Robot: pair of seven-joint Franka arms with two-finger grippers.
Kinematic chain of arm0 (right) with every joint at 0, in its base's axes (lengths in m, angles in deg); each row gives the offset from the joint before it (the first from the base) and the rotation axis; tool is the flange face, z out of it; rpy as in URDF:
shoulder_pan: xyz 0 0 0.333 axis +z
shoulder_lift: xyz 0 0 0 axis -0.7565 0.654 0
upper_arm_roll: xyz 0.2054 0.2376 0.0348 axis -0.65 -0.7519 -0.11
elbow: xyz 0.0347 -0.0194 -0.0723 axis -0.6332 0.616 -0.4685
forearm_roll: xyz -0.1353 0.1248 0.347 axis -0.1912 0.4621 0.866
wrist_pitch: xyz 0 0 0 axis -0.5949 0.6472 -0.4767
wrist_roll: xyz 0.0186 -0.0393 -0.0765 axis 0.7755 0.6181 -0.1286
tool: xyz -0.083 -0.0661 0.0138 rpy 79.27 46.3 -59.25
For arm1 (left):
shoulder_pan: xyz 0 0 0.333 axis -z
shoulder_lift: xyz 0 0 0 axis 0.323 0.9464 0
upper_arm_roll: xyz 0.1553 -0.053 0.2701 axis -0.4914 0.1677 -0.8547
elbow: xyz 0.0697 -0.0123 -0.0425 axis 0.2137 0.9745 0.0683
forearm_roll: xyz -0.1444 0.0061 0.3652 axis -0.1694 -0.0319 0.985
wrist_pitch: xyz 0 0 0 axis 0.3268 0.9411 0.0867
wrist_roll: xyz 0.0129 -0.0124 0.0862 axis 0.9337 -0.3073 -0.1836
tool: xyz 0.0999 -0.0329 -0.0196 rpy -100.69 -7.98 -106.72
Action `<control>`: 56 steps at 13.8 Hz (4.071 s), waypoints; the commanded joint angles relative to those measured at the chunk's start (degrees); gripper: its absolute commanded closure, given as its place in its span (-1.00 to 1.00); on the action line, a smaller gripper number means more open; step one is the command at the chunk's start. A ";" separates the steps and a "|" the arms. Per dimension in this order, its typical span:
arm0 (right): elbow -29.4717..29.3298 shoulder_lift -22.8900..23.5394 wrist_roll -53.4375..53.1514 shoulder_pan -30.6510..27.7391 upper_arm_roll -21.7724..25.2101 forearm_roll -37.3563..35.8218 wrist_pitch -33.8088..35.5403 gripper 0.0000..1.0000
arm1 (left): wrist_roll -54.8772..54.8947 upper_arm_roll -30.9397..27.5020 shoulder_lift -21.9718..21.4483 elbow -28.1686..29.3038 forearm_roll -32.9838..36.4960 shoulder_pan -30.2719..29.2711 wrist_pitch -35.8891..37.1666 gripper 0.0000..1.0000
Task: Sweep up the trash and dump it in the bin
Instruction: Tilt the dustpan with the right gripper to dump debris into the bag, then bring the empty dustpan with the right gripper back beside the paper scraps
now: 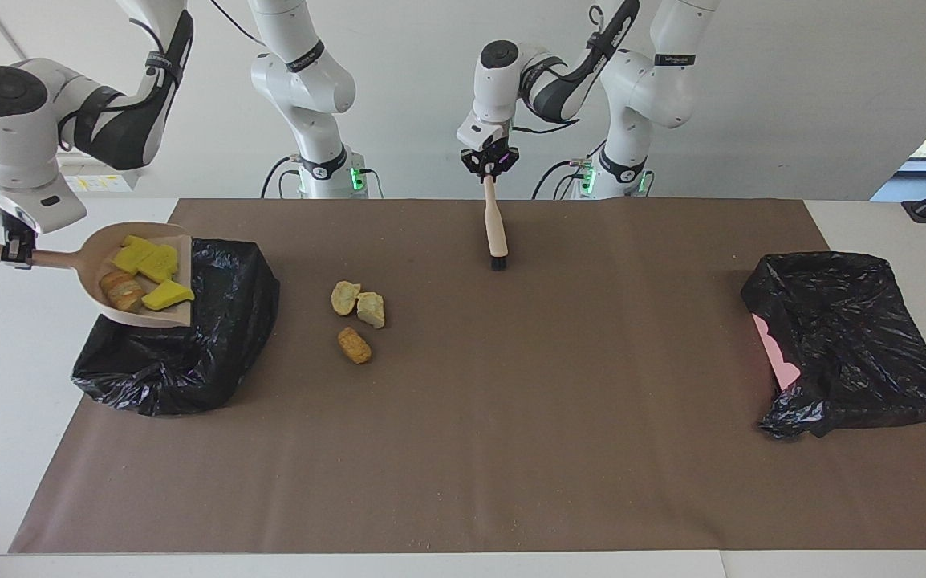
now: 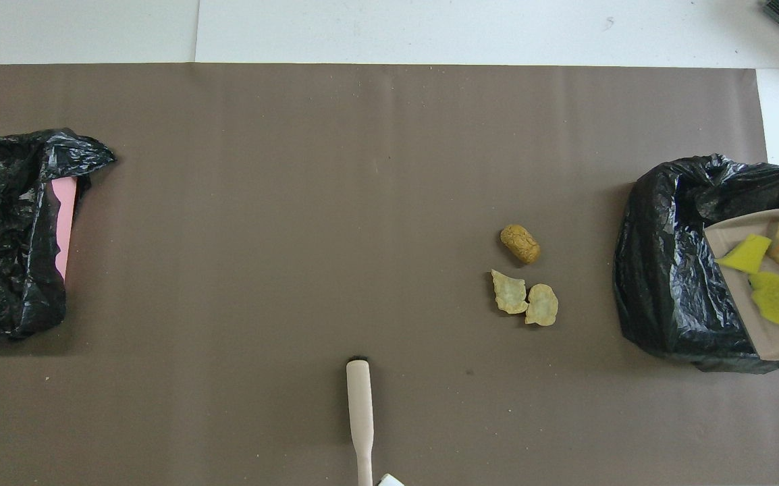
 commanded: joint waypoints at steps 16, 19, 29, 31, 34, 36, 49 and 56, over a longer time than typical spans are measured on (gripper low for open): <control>9.81 -7.78 -21.17 5.14 -0.55 -23.72 0.08 1.00 | 33.08 -1.26 3.63 -26.43 8.37 -32.80 21.69 -1.00; 11.94 -9.46 -23.99 7.86 -0.64 -29.77 2.08 1.00 | 38.30 -1.26 6.62 -32.93 10.40 -38.43 22.13 -1.00; 11.32 -15.26 -25.76 14.71 -1.17 -34.55 14.39 1.00 | 60.53 -1.44 10.93 -59.56 11.55 -56.71 44.96 -1.00; 11.15 -16.58 -25.06 15.69 -1.26 -33.93 16.42 1.00 | 61.68 -1.79 12.07 -64.05 11.46 -57.96 48.66 -1.00; 9.92 -17.29 -25.14 16.92 -2.39 -33.32 19.31 1.00 | 61.77 -1.96 14.18 -68.01 11.20 -59.81 51.74 -1.00; 7.99 -17.29 -25.75 16.92 -5.02 -29.03 21.59 1.00 | 61.77 -2.05 14.72 -68.47 11.37 -60.33 52.02 -1.00; 0.08 -10.54 -71.05 23.40 -13.56 7.89 28.02 1.00 | 61.60 -5.63 12.25 -66.53 11.19 -57.98 50.78 -1.00; -10.63 5.18 -117.09 35.28 -13.56 23.16 27.77 1.00 | 61.60 -9.96 12.87 -67.32 11.28 -53.04 53.16 -1.00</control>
